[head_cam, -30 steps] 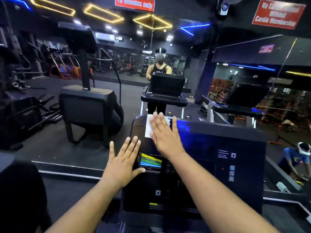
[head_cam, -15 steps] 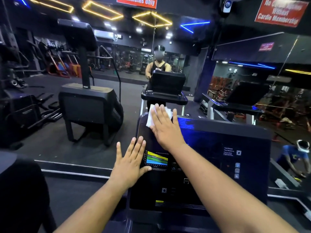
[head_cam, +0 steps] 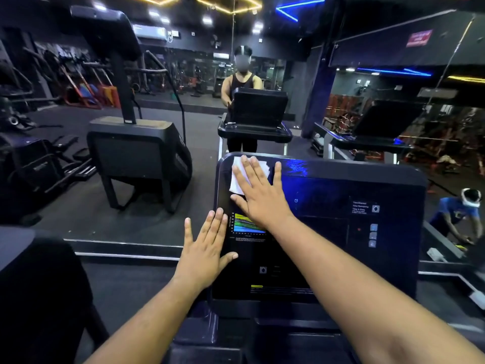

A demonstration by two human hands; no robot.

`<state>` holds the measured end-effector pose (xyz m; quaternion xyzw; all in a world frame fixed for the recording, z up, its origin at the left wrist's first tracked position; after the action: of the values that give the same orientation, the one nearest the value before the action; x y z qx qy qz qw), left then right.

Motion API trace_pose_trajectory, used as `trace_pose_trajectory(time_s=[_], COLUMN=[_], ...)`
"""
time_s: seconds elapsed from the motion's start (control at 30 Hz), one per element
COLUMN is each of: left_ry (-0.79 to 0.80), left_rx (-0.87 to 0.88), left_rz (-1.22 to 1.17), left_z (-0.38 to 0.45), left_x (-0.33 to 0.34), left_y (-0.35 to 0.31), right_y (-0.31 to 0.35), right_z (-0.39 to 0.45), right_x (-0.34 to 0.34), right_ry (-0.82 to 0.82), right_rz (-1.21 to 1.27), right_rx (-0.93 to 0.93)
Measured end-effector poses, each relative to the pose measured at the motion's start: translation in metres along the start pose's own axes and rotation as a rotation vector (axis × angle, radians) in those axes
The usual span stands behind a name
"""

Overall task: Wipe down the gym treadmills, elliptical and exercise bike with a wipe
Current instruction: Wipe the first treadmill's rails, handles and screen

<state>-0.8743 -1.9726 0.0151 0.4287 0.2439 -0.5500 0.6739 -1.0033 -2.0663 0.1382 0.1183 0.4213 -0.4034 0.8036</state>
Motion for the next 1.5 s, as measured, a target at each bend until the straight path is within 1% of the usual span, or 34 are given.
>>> trace_pose_trajectory(time_s=[0.07, 0.17, 0.23, 0.27, 0.33, 0.4, 0.43, 0.47, 0.5, 0.53, 0.6, 0.67, 0.7, 0.77, 0.87, 0.9, 0.93, 1.0, 1.1, 1.2, 1.27, 1.33, 1.4, 1.43, 1.5], left_ry=[0.005, 0.001, 0.001, 0.004, 0.015, 0.018, 0.016, 0.012, 0.009, 0.003, -0.005, -0.007, -0.006, -0.001, 0.005, 0.003, -0.001, -0.013, -0.037, -0.053, -0.057, -0.064, -0.073, -0.08, -0.093], left_rx=[0.001, 0.019, 0.036, 0.042, 0.052, 0.071, 0.077, 0.085, 0.089, 0.096, 0.101, 0.107, 0.108, 0.107, 0.115, 0.118, 0.121, 0.129, 0.134, 0.124, 0.119, 0.126, 0.14, 0.146, 0.152], left_rz=[-0.005, -0.014, -0.012, -0.01, 0.0, 0.009, 0.012, 0.016, 0.02, 0.026, 0.034, 0.032, 0.036, 0.049, 0.065, 0.07, 0.071, 0.067, 0.047, 0.034, 0.043, 0.048, 0.048, 0.049, 0.051], left_z=[-0.001, -0.01, -0.017, -0.02, -0.021, -0.018, -0.015, -0.01, -0.006, 0.0, 0.007, 0.011, 0.011, 0.009, 0.012, 0.014, 0.017, 0.024, 0.033, 0.035, 0.034, 0.036, 0.042, 0.045, 0.052], left_x=[0.0, 0.001, 0.002, 0.003, 0.004, 0.001, 0.0, -0.003, -0.004, -0.007, -0.012, -0.013, -0.013, -0.011, -0.011, -0.012, -0.014, -0.018, -0.023, -0.023, -0.021, -0.022, -0.025, -0.026, -0.031], left_y=[0.0, -0.002, -0.003, -0.003, -0.002, -0.002, -0.002, -0.002, -0.002, -0.002, -0.003, -0.003, -0.003, -0.004, -0.005, -0.007, -0.008, -0.013, -0.022, -0.027, -0.028, -0.032, -0.039, -0.044, -0.053], right_y=[0.013, 0.031, 0.022, 0.011, -0.02, -0.048, -0.051, -0.048, -0.036, -0.022, 0.007, 0.012, 0.005, -0.022, -0.073, -0.081, -0.08, -0.061, -0.028, -0.04, -0.067, -0.1, -0.118, -0.117, -0.099], right_z=[-0.001, -0.027, -0.049, -0.058, -0.066, -0.065, -0.061, -0.057, -0.053, -0.051, -0.059, -0.08, -0.092, -0.109, -0.104, -0.096, -0.086, -0.071, -0.075, -0.106, -0.122, -0.121, -0.106, -0.097, -0.083], right_x=[0.005, 0.022, 0.029, 0.027, 0.015, 0.0, -0.005, -0.007, -0.005, -0.001, 0.013, 0.022, 0.024, 0.019, -0.003, -0.011, -0.016, -0.015, 0.003, 0.011, 0.005, -0.01, -0.025, -0.03, -0.027], right_ry=[0.017, 0.085, 0.108, 0.099, 0.06, 0.028, 0.016, 0.013, 0.029, 0.058, 0.134, 0.172, 0.178, 0.183, 0.151, 0.125, 0.112, 0.149, 0.198, 0.22, 0.202, 0.159, 0.125, 0.122, 0.155], right_rz=[0.022, 0.021, -0.022, -0.048, -0.056, 0.004, 0.042, 0.078, 0.111, 0.131, 0.128, 0.087, 0.053, -0.005, 0.003, 0.018, 0.033, 0.079, 0.087, 0.034, -0.003, 0.001, 0.032, 0.053, 0.094], right_rx=[-0.009, -0.126, -0.16, -0.138, 0.013, 0.237, 0.318, 0.356, 0.341, 0.286, 0.117, 0.034, 0.031, 0.106, 0.402, 0.474, 0.5, 0.44, 0.269, 0.206, 0.245, 0.386, 0.501, 0.51, 0.427])
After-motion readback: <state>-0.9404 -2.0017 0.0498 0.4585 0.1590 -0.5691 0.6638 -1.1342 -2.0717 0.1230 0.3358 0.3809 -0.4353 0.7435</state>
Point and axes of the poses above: each hand's wrist, its own z-axis towards the middle knuckle, its own x-axis out of the palm, y = z × x, the point moved 6 cm from there along z, towards the middle knuckle, and after that the axes turned 14 degrees about z, right-handed, at the moved point
